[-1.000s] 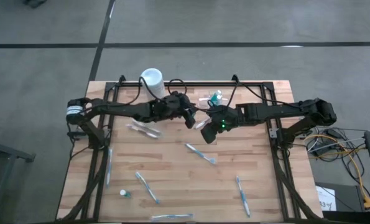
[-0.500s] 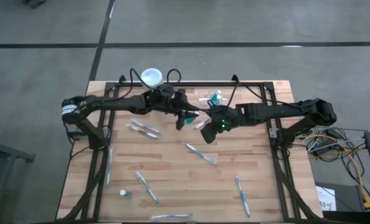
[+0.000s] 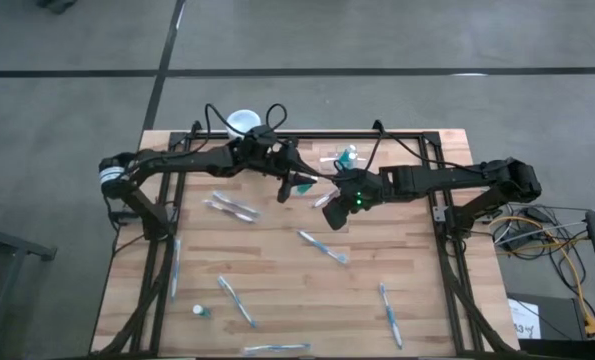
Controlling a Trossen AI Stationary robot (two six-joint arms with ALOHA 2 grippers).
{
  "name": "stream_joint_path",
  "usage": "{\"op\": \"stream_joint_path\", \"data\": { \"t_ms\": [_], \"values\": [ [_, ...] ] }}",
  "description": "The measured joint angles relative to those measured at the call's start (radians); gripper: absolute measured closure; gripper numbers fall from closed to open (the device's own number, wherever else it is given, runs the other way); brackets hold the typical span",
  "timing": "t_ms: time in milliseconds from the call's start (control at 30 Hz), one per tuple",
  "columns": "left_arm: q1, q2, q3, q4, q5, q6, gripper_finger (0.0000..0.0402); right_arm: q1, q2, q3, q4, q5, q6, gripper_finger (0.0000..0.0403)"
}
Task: Pick & Place toothbrushing station
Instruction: Put the blue mouthwash into the middle of the transparent organizer
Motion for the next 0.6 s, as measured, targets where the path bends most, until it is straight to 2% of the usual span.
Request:
{"op": "stream_joint_path", "data": {
  "t_ms": [67,167,300,400,600],
  "values": [
    [0.001,0.0,0.0,0.016,0.0,0.001,0.0294,0.001,0.0,0.0,0.008,-0.001,0.014,0.0275],
    [0.008,0.0,0.009,0.016,0.012,0.0,0.0294,0.008,-0.001,0.0,0.04,-0.007,-0.06,0.0275],
    [0.021,0.0,0.022,0.016,0.084,-0.021,0.0294,0.023,-0.019,-0.001,0.179,-0.008,-0.157,0.0275],
    [0.032,0.001,0.034,0.016,0.088,-0.028,0.0294,0.035,-0.054,-0.013,0.275,-0.007,-0.208,0.0275],
    [0.054,0.054,0.071,0.01,0.094,-0.031,0.0294,0.066,-0.168,-0.107,0.345,0.045,-0.218,0.0275]
  ]
}}
